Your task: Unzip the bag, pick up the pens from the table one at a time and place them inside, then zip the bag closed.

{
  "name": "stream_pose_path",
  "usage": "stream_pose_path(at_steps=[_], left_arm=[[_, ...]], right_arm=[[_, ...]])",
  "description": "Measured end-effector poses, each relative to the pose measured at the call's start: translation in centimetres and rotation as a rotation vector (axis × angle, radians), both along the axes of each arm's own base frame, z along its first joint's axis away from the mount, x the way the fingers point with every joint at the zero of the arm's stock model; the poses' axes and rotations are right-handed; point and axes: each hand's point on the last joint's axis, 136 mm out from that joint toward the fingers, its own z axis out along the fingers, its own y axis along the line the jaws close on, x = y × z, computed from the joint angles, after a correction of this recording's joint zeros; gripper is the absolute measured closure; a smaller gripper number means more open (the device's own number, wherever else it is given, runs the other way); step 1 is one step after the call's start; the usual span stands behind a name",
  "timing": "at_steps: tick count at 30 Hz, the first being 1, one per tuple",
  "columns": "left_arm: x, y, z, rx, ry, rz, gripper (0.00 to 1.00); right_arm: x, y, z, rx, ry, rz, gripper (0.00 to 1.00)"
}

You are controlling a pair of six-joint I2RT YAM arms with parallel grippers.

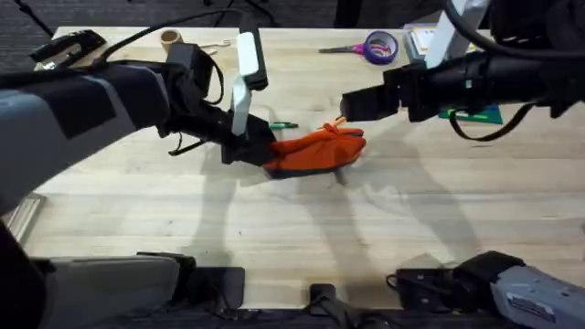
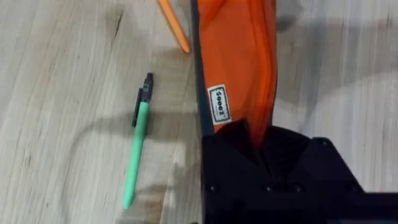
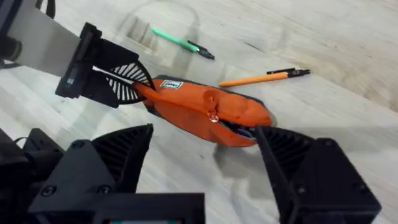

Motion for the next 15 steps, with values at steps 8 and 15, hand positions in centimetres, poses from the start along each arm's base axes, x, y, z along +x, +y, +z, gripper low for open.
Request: stream_pose_path(at_steps=[8,15], left_arm=[[0.0,0.0,0.0,0.000,0.000,0.000,0.959],[0.0,0.0,0.0,0.000,0.000,0.000,0.959]], right_arm=[[0.8,0.3,-2.6,-0.023,0.087,-0.011,0.004],[1.2,1.9,-5.6,-0.052,0.169,0.020,0.003]])
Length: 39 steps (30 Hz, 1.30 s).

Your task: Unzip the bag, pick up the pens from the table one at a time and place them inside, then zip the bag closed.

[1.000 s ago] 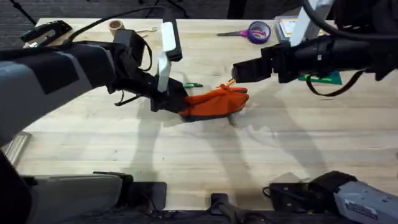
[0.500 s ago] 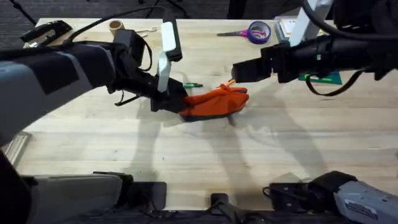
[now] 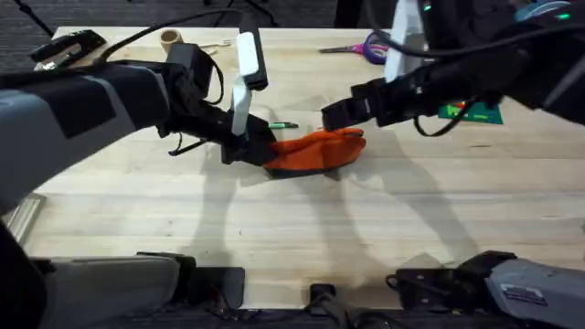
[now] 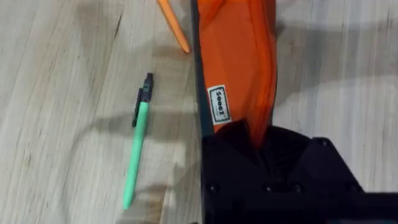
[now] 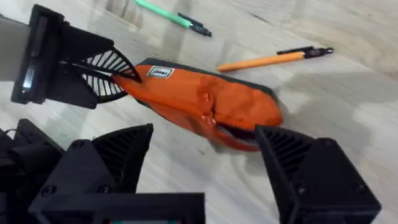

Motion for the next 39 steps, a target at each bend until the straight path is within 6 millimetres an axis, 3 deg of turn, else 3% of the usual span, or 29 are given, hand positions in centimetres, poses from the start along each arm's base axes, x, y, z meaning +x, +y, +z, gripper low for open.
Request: stream_pose_path(at_steps=[6,15,23,27,39], left_arm=[[0.0,0.0,0.0,0.000,0.000,0.000,0.959],[0.0,0.0,0.0,0.000,0.000,0.000,0.959],[0.0,0.0,0.0,0.000,0.000,0.000,0.959],[0.0,0.0,0.0,0.000,0.000,0.000,0.959],[0.0,0.0,0.0,0.000,0.001,0.000,0.959]], right_arm=[[0.6,1.3,-1.7,-0.008,0.019,0.027,0.004],[1.1,1.5,-2.9,-0.018,0.042,0.028,0.010],[1.1,1.6,-4.0,-0.030,0.070,0.028,0.093],[1.2,1.6,-4.2,-0.033,0.075,0.027,0.219],[1.2,1.6,-4.2,-0.033,0.075,0.025,0.845]])
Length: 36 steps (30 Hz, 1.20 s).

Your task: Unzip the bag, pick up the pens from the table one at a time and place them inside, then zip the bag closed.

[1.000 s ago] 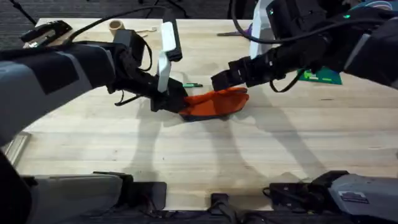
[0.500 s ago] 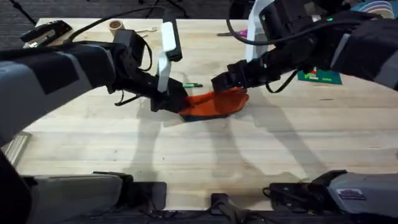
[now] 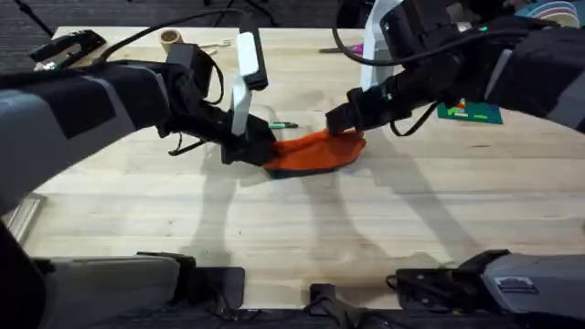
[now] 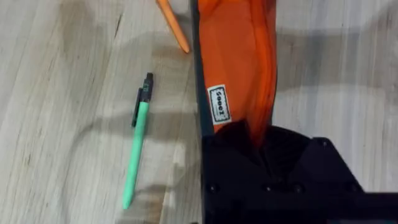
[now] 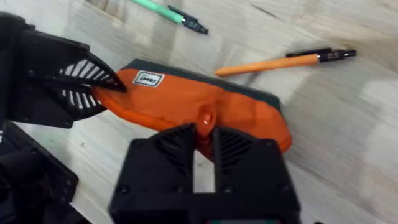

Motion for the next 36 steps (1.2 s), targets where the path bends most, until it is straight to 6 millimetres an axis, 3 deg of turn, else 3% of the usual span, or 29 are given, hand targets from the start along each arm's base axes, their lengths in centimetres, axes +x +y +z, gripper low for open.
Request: stream_pose_path(at_steps=[2,4,19,23,36], left_arm=[[0.0,0.0,0.0,0.000,0.000,0.000,0.959],[0.0,0.0,0.0,0.000,0.000,0.000,0.959],[0.0,0.0,0.0,0.000,0.000,0.000,0.959],[0.0,0.0,0.0,0.000,0.000,0.001,0.959],[0.1,0.2,0.0,0.003,0.000,0.006,0.959]], right_arm=[[0.0,0.0,0.0,0.001,0.000,0.000,0.949],[0.0,0.0,0.0,0.001,0.000,0.000,0.964],[0.0,0.0,0.1,0.003,-0.004,0.000,0.971],[-0.1,0.0,1.8,0.022,-0.045,0.002,0.970],[-0.7,1.1,2.5,0.073,-0.040,0.037,0.968]])
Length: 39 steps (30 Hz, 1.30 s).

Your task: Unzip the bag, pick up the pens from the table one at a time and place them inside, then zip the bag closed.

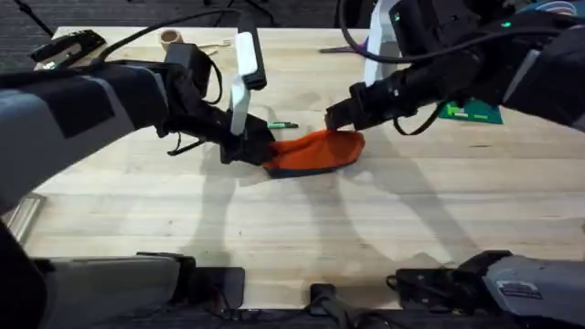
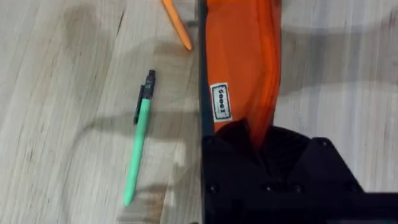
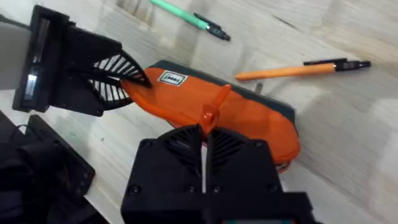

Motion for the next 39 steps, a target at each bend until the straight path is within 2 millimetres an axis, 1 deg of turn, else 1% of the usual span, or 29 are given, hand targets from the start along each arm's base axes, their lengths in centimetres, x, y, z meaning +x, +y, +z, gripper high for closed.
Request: stream_pose_path(at_steps=[1,6,7,10,14,17,21,24,31,39], left_arm=[[0.0,0.0,0.0,0.001,0.002,0.001,0.959],[0.0,0.2,-0.1,0.009,0.002,0.006,0.959],[0.1,0.5,-0.3,0.021,0.005,0.012,0.959],[0.1,0.5,-0.3,0.021,0.004,0.012,0.959],[0.1,0.4,-0.2,0.019,0.004,0.012,0.959],[0.0,0.4,-0.2,0.012,0.005,0.010,0.959],[0.0,0.3,-0.2,0.011,0.007,0.010,0.959],[0.0,0.3,-0.1,0.010,0.006,0.010,0.959],[0.0,0.3,-0.1,0.008,0.005,0.009,0.959],[0.1,0.4,-0.1,0.009,0.005,0.012,0.959]], right_arm=[[-0.2,0.9,0.2,0.008,-0.018,0.026,0.970],[-0.4,2.8,0.9,0.028,-0.066,0.072,0.970],[-0.9,4.7,1.4,0.047,-0.110,0.122,0.970],[-1.3,5.9,1.4,0.055,-0.121,0.153,0.971],[-2.0,7.4,0.7,0.056,-0.116,0.195,0.970],[-2.6,8.5,0.6,0.068,-0.120,0.229,0.970],[-2.9,9.5,0.6,0.077,-0.131,0.252,0.970],[-2.7,10.3,0.3,0.088,-0.139,0.257,0.970],[-2.2,12.9,-0.2,0.146,-0.159,0.276,0.970],[-2.0,13.1,-0.2,0.155,-0.159,0.265,0.970]])
